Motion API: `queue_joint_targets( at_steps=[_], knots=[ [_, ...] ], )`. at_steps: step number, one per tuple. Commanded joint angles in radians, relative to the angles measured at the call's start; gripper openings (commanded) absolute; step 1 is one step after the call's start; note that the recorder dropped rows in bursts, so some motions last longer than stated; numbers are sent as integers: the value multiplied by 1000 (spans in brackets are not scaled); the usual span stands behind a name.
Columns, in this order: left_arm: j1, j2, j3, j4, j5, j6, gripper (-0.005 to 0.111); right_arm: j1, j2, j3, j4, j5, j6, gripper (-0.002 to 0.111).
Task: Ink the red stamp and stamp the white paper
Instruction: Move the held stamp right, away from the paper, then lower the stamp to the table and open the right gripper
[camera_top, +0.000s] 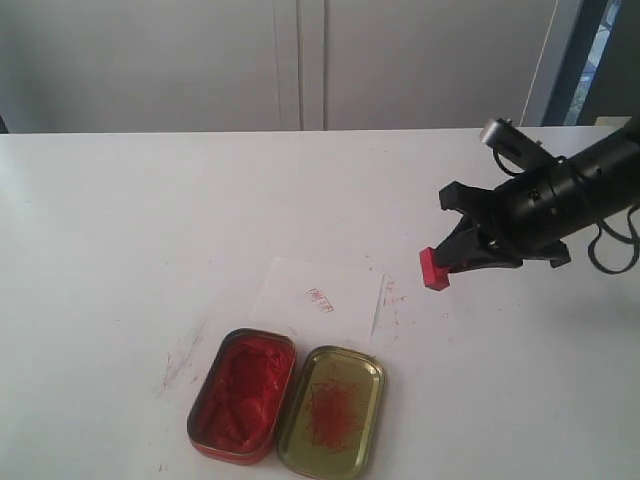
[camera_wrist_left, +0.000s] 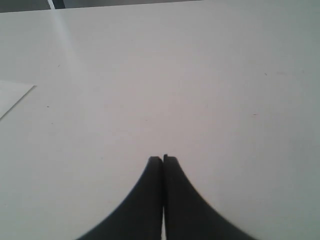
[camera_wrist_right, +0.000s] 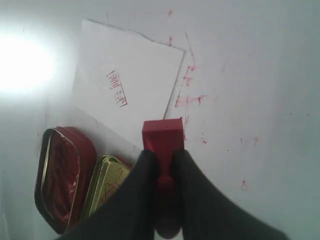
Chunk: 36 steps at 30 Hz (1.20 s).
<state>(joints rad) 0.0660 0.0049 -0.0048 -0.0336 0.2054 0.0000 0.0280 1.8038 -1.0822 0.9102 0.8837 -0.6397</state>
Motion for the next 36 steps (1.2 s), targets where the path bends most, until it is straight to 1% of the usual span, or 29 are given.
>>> queue_joint_targets(
  at_steps=[1,4,8,10,22,36],
  knots=[
    [-7,-5,5,1,-3,0,0,-8,-11,59,142,-44,-196,0],
    [-50,-5,5,1,-3,0,0,-8,-4,68,241,-73,-252,0],
    [-108,-5,5,1,-3,0,0,-8,22,68,264,-84,-257,0],
    [-123,-5,5,1,-3,0,0,-8,41,68,267,-80,-257,0],
    [-123,-5,5,1,-3,0,0,-8,142,72,349,-32,-257,0],
    [-123,-5,5,1,-3,0,0,-8,144,79,397,-37,-254,0]
  ],
)
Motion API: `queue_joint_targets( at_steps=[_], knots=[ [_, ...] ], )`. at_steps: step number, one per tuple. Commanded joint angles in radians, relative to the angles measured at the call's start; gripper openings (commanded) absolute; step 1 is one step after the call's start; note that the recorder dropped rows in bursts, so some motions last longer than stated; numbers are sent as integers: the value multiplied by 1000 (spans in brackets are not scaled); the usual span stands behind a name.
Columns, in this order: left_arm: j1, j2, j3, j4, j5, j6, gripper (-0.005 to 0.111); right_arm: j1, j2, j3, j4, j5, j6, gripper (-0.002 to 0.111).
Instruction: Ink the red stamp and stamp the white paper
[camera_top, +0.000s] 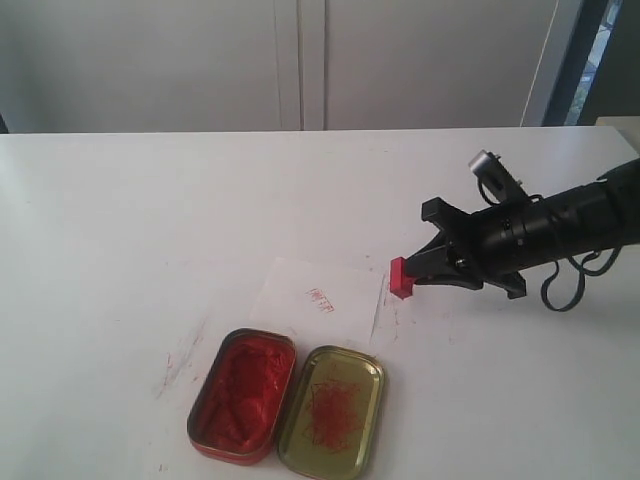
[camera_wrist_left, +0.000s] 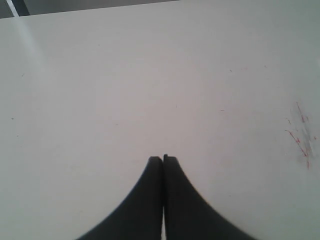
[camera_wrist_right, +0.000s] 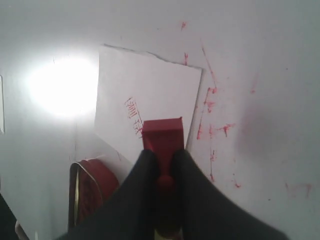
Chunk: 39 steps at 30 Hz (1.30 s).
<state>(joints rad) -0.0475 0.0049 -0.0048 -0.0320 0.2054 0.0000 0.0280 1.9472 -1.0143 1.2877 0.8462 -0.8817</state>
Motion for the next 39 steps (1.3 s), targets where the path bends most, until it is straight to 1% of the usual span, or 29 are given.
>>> queue_joint_targets(
  at_steps=[1,8,13,17,19,22,23,24,27,32,36,38,39],
  knots=[
    [-9,-5,5,-1,-3,0,0,-8,0,11,20,0,-12,0],
    [-9,-5,5,-1,-3,0,0,-5,69,11,24,-6,-4,0],
    [-9,-5,5,-1,-3,0,0,-5,79,11,27,-22,-4,0],
    [-9,-5,5,-1,-3,0,0,-5,79,11,9,-40,52,1],
    [-9,-5,5,-1,-3,0,0,-5,79,11,9,-43,57,10],
    [-9,-5,5,-1,-3,0,0,-5,79,11,-6,-58,84,28],
    [-9,-5,5,-1,-3,0,0,-5,79,11,-8,-64,91,31],
    [-9,-5,5,-1,-3,0,0,-8,79,11,-30,-72,125,38],
    [-9,-5,5,-1,-3,0,0,-8,67,11,-90,-105,158,45],
    [-9,-5,5,-1,-3,0,0,-11,-13,11,-224,-159,254,45],
    [-9,-5,5,-1,-3,0,0,-11,-71,11,-318,-162,257,45],
    [-9,-5,5,-1,-3,0,0,-11,-93,11,-350,-164,257,43],
    [-9,-5,5,-1,-3,0,0,-11,-102,11,-367,-164,257,41]
  ],
)
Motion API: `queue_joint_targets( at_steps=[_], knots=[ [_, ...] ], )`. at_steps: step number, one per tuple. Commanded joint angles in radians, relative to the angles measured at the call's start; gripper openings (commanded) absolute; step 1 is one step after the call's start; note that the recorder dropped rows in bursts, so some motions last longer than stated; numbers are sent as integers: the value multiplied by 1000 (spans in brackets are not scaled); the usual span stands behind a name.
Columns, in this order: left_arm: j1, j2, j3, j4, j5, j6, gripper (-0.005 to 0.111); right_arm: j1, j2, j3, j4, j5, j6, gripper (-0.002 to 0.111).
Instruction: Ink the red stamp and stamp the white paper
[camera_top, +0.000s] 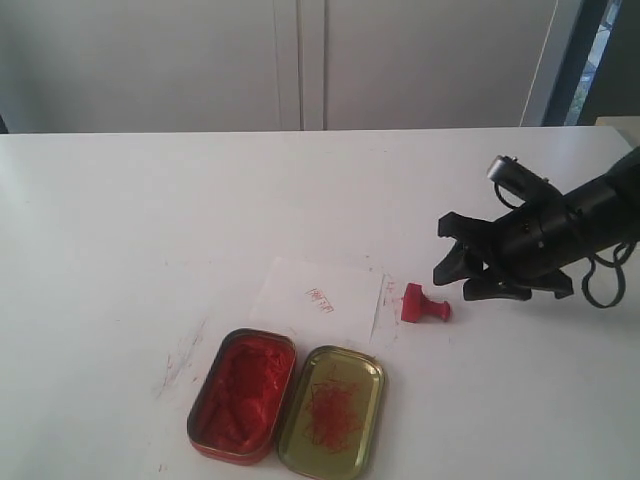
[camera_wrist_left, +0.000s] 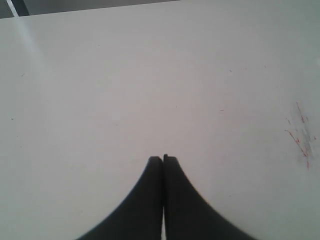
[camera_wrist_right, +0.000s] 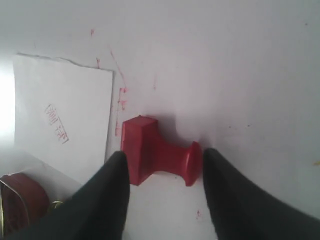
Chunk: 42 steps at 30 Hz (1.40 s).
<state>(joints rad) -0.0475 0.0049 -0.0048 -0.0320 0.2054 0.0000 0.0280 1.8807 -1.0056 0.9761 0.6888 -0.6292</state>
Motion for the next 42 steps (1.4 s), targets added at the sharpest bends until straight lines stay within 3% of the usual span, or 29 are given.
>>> queue_joint_targets(
  at_steps=[1,4,5,7,18,34,42],
  knots=[
    [-9,-5,5,-1,-3,0,0,-11,-42,3,-66,-6,4,38],
    [-9,-5,5,-1,-3,0,0,-11,-50,3,-86,25,6,25],
    [-9,-5,5,-1,-3,0,0,-11,-57,3,-86,47,6,12],
    [-9,-5,5,-1,-3,0,0,-11,-69,3,-89,54,6,0],
    [-9,-5,5,-1,-3,0,0,-11,-101,7,-130,75,74,0],
    [-9,-5,5,-1,-3,0,0,-11,-321,7,-718,22,588,0],
    [-9,-5,5,-1,-3,0,0,-11,-445,16,-760,71,635,0]
  ],
)
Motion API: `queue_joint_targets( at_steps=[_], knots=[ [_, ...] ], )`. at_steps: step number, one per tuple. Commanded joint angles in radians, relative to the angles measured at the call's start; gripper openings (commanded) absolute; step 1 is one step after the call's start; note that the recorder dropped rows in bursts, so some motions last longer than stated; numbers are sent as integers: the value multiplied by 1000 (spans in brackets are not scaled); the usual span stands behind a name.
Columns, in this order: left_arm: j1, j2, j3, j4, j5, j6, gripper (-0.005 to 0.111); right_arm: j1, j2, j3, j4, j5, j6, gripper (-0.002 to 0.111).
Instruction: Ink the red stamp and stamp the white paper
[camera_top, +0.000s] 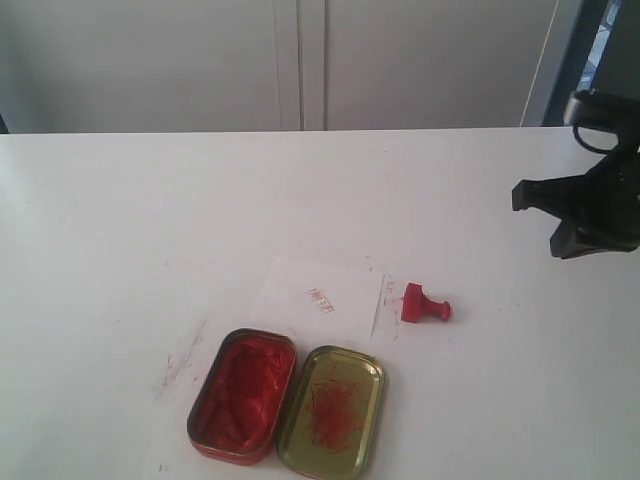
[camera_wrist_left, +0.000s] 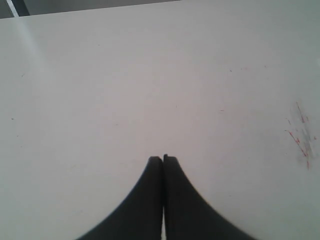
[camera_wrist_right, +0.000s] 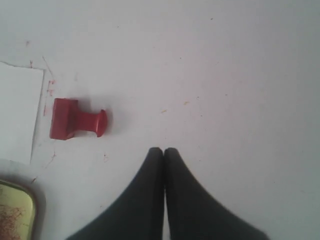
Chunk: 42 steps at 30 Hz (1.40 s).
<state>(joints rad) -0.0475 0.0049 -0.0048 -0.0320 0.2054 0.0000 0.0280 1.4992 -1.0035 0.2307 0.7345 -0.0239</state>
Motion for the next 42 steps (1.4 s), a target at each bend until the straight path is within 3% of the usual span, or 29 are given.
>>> queue_joint_targets(
  at_steps=[1,27,42],
  knots=[
    [-9,-5,5,-1,-3,0,0,-11,-85,25,-15,26,30,0],
    [-9,-5,5,-1,-3,0,0,-11,-793,347,-136,-263,31,0],
    [-9,-5,5,-1,-3,0,0,-11,-1059,436,-183,-262,31,0]
  ],
)
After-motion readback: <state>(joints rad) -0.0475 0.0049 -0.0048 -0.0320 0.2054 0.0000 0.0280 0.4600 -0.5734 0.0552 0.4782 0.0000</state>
